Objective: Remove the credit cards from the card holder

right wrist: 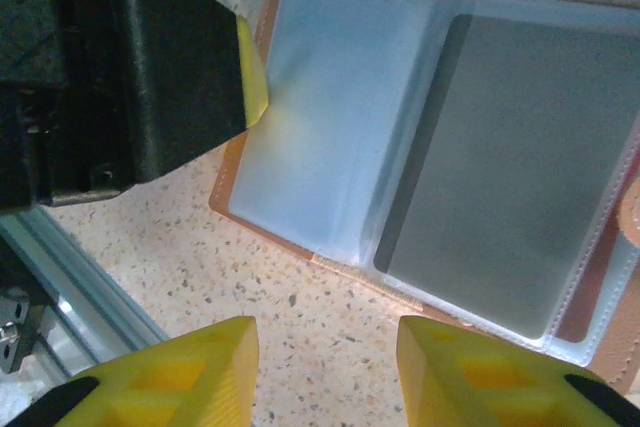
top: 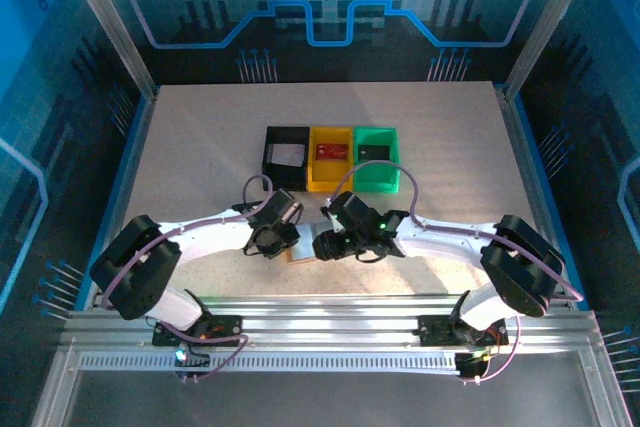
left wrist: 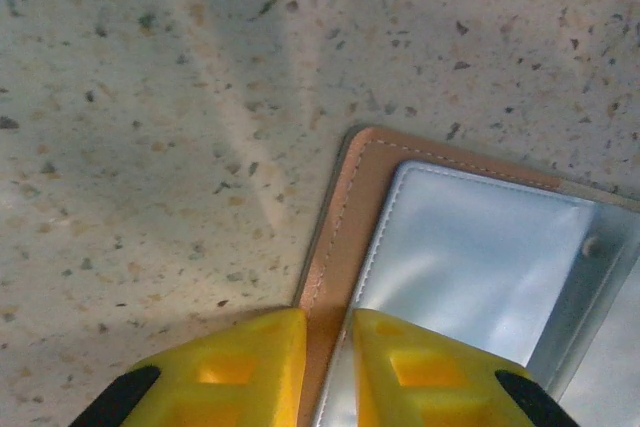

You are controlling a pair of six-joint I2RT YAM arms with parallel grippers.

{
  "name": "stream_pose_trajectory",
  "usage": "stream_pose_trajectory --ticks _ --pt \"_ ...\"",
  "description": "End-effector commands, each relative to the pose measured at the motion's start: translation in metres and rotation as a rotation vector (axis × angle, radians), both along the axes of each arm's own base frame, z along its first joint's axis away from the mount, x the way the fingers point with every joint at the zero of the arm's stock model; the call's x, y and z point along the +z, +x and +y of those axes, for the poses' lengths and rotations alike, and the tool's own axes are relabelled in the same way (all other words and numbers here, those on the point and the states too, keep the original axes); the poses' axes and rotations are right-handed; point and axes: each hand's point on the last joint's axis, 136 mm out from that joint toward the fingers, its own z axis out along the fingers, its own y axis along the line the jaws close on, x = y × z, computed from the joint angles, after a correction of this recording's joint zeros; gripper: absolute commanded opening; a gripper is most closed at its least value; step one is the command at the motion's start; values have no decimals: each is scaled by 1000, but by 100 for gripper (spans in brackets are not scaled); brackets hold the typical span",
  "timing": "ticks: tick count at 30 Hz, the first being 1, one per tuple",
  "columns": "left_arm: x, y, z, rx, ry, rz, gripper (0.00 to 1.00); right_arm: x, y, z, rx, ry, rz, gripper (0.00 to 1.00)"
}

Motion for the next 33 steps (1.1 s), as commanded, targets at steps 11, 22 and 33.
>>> stream_pose_trajectory --ticks 11,22,33 --pt "-39 -34 14 -22 57 149 20 -31 19 -35 -119 -135 -6 41" --pt "-41 -35 12 -29 57 151 20 -42 23 -47 -155 -159 7 41" --pt "-42 -36 9 -39 54 158 20 -43 22 -42 -151 -133 26 37"
